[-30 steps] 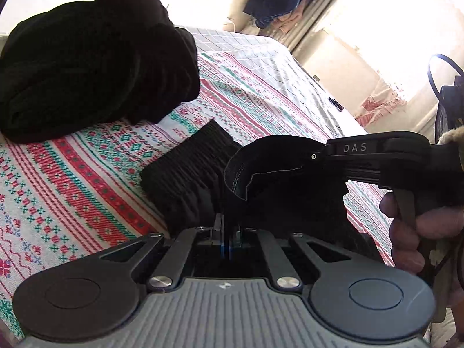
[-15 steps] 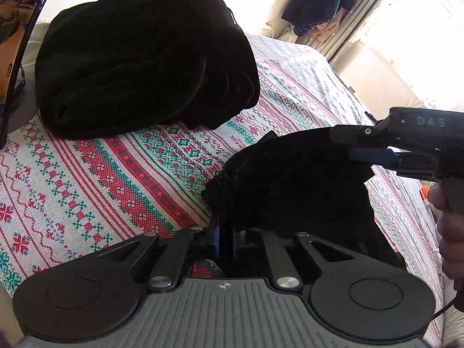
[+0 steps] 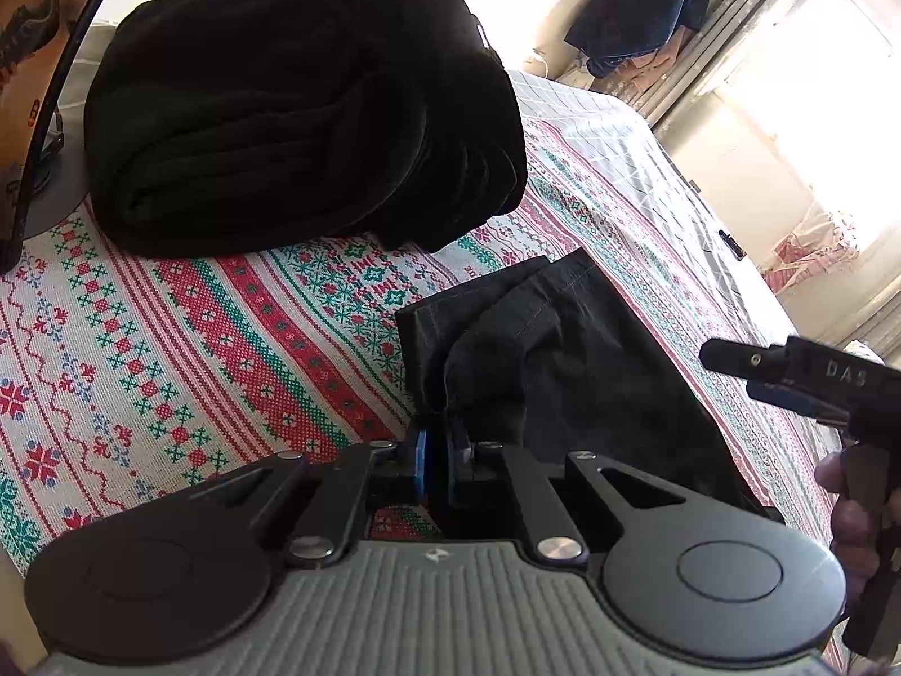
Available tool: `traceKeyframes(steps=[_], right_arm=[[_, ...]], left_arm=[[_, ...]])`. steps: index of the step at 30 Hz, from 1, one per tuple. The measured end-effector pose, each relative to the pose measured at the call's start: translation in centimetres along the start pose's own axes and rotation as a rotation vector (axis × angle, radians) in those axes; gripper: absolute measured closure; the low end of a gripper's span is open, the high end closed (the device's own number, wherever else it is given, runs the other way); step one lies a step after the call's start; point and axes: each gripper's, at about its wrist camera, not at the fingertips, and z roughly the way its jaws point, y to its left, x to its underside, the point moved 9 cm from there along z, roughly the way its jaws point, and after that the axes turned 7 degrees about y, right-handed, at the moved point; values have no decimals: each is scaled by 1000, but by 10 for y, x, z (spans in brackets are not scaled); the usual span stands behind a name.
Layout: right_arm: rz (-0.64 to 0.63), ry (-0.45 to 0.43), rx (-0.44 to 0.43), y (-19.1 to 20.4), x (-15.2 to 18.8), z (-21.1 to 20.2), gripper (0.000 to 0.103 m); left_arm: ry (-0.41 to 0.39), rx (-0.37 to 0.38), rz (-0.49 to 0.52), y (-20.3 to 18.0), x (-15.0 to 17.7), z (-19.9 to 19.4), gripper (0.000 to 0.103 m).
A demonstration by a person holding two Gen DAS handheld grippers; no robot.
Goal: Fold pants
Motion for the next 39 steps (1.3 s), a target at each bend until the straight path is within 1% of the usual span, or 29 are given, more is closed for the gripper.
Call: traceKeyframes(steps=[1,3,4,5,6,7,8,9,10,11,12,13,14,15,18,21,22,24,26,27,28,31,34,36,37,39], right_arm=[[1,8,25,-8,7,6,23],[11,36,63,-23,22,20,43],[17,54,88,-30,29,26,48],[23,76,136,-41,39,33,53],[24,88,178,-49,45,37,54],[22,89,221,-59,51,39,54],[39,70,243,-70,56,35,54],[76,55,240,-79,59,30,54],[124,42,227,-88,62,23,54],[169,22,211,-97,65,15,53],[202,-2,193,-104,69,4,48],[226,-19,177,-110,74,-5,48],[251,-31,162,-117,81,-15,46],[273,-40,154,-123,89,-24,41],[330,-52,147,-145,121,-51,37],[353,-51,129,-157,156,-72,37],[348,-49,126,-158,166,-78,37],[301,-51,138,-158,182,-86,37],[240,-64,198,-162,185,-89,37],[233,-71,222,-167,182,-90,37],[235,-80,224,-172,179,-91,37],[255,-108,192,-189,161,-86,38],[233,-109,185,-201,145,-73,43],[203,-95,170,-203,137,-62,51],[185,-87,160,-203,134,-56,53],[144,-65,156,-201,131,-44,65]], left_arm=[[-8,-5,-1,0,-1,0,70],[-32,-26,-5,3,-4,-1,70],[-52,-53,-5,6,-6,-1,70],[-81,-101,-9,12,-10,-3,68],[-104,-146,-21,18,-13,-4,67],[-134,-217,-33,26,-15,-6,67],[-160,-280,-31,32,-18,-9,67],[-173,-311,-27,35,-19,-11,67],[-170,-308,-31,37,-20,-12,67],[-163,-278,-39,35,-19,-14,67],[-160,-239,-38,31,-19,-16,67],[-161,-205,-27,26,-18,-19,67],[-164,-172,1,18,-17,-22,63],[-170,-156,29,10,-16,-25,57],[-176,-106,136,-20,-7,-25,47],[-125,-18,212,-50,10,-17,42],[-100,15,244,-62,20,-12,42],[-67,51,309,-82,35,-4,41],[-44,62,388,-103,53,6,41],[-33,63,423,-112,61,10,41],[-21,63,456,-120,70,14,41],[21,54,547,-139,95,31,41],[35,19,616,-148,107,46,41],[20,-10,658,-152,109,51,38],[14,-22,677,-153,109,52,38],[15,-30,689,-155,108,56,35]])
